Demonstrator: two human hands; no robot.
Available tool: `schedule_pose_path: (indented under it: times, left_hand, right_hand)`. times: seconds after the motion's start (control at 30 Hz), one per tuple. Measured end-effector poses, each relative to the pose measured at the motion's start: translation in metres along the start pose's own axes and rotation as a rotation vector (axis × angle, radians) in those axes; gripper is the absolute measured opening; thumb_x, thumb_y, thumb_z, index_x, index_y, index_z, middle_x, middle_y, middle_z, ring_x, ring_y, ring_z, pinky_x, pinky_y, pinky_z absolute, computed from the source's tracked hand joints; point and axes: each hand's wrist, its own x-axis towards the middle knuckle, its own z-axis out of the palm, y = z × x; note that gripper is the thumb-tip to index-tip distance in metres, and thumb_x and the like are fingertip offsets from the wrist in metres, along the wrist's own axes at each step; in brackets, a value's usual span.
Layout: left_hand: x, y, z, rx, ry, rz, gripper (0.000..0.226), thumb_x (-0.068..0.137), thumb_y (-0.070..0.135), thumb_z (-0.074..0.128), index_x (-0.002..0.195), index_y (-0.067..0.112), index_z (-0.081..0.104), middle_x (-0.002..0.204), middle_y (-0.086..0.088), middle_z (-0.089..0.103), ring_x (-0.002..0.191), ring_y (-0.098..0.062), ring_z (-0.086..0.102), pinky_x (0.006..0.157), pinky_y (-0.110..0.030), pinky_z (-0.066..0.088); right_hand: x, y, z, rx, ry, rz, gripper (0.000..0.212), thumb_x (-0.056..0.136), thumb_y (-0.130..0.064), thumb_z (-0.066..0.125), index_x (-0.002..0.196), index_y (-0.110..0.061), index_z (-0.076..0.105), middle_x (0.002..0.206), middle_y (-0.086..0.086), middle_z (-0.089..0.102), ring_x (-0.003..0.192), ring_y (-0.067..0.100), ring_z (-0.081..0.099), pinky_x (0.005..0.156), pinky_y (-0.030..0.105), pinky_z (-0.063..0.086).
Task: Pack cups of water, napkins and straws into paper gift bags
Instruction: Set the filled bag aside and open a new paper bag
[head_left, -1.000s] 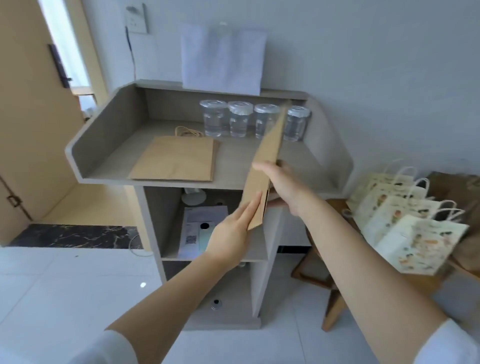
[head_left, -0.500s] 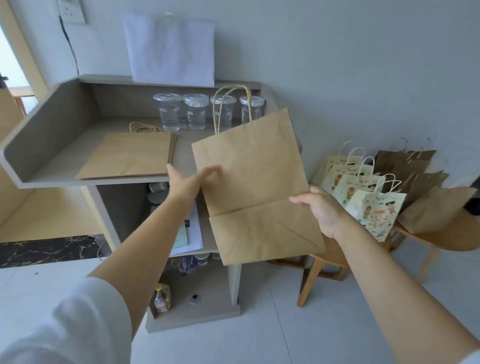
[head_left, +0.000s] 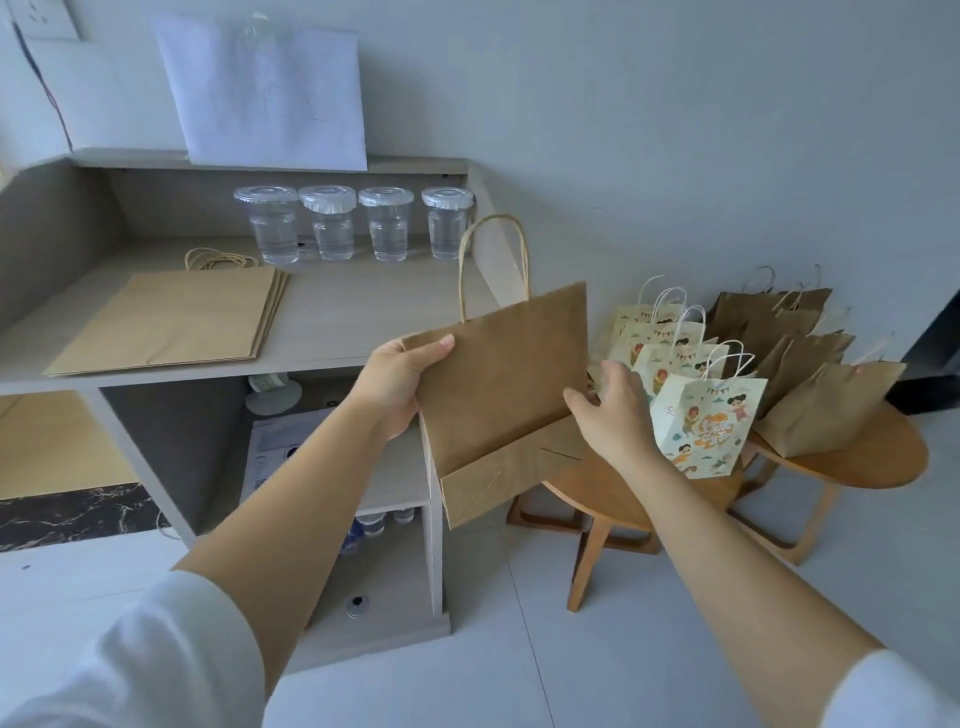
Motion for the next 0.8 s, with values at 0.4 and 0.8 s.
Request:
schedule_pose_path:
  times: [0.4, 0.8]
  left_hand:
    - [-0.006, -0.027, 0.042, 0.078, -0.420, -0.127, 0.020, 0.073, 0.012, 0.061, 0.093, 0.012, 0.061, 0.093, -0.006, 0.068, 0.083, -0.019, 0.062, 0.072, -0.027, 0.051]
    - [0.005, -0.064, 0.071, -0.036, -0.256, -0.364, 0.074, 0.079, 0.071, 0.041, 0.134, 0.023, 0.047, 0.130, -0.011, 0.050, 0.120, -0.038, 0.049, 0.102, -0.054, 0.039]
  right_hand:
    - [0.015, -0.037, 0.009, 0.892, -0.314, 0.328, 0.040, 0.089, -0.046, 0.057, 0.117, -0.018, 0.051, 0.111, 0.007, 0.058, 0.095, 0.022, 0.062, 0.069, 0.035, 0.058]
    - [0.002, 0.018, 0.003, 0.668, -0.432, 0.126, 0.038, 0.089, 0.008, 0.041, 0.109, -0.024, 0.046, 0.087, -0.008, 0.056, 0.076, 0.001, 0.053, 0.057, 0.015, 0.042]
